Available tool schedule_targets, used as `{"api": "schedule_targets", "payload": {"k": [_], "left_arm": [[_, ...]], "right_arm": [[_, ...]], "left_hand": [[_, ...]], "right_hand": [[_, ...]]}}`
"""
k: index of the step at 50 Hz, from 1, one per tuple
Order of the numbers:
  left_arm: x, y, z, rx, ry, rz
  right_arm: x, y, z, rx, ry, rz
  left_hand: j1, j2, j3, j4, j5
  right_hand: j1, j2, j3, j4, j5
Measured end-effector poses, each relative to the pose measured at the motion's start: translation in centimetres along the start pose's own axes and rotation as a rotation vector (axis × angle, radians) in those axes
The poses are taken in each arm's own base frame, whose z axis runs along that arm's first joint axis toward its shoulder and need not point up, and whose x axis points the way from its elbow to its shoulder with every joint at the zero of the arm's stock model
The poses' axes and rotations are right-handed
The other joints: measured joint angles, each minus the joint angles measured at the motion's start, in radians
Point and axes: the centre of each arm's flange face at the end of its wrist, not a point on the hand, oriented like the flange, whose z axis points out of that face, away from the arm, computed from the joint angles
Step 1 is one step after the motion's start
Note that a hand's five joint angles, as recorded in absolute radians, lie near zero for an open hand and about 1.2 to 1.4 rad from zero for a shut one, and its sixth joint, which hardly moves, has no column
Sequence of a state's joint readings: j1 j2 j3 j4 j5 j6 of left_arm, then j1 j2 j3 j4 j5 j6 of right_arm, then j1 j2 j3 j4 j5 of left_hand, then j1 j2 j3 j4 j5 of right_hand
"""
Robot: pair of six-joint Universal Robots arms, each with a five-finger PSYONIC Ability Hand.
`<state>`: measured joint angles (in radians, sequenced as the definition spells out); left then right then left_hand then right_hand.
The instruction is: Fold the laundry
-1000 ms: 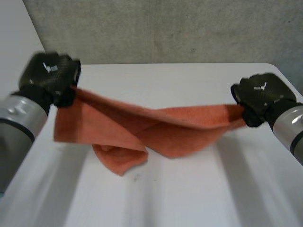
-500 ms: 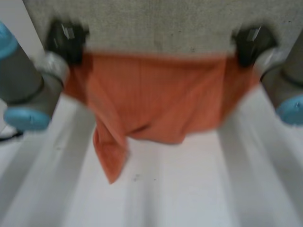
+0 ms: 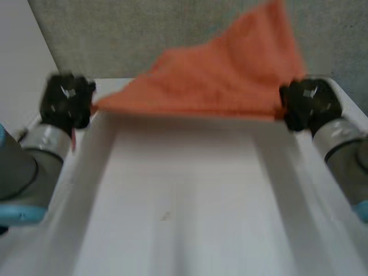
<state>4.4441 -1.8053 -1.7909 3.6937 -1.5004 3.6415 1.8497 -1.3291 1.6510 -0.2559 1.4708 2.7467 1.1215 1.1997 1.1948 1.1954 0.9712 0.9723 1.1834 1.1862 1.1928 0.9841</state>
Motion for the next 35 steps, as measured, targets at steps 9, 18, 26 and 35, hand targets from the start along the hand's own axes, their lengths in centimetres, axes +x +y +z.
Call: {"api": "schedule_targets", "payload": {"k": [9,18,26,35], "left_arm": [[4.2,6.4,-2.8,-0.211,0.162,-0.02],[4.0,7.4,-3.4,-0.254,0.16,-0.025],[2.3,8.7,-4.6,-0.382,0.149,-0.047],[0.6,5.2,-5.5,-0.311,0.114,-0.027]], "right_arm": [[-2.7,6.9,-0.4,-0.25,-0.091,0.02],[-2.9,7.5,-1.9,-0.3,-0.122,0.041],[-0.8,8.1,-2.0,-0.316,-0.089,0.064],[0.0,6.2,-2.6,-0.311,-0.085,0.024]], "left_hand": [[0.0,0.0,0.0,0.0,0.0],[-0.402,-0.449,-0.439,-0.441,-0.39],[0.02,-0.005,-0.005,-0.004,-0.008],[0.02,-0.003,-0.004,-0.001,-0.008]], "right_hand": [[0.0,0.0,0.0,0.0,0.0],[0.0,0.0,0.0,0.0,0.003],[0.0,0.0,0.0,0.0,0.004],[0.0,0.0,0.0,0.0,0.004]]}}
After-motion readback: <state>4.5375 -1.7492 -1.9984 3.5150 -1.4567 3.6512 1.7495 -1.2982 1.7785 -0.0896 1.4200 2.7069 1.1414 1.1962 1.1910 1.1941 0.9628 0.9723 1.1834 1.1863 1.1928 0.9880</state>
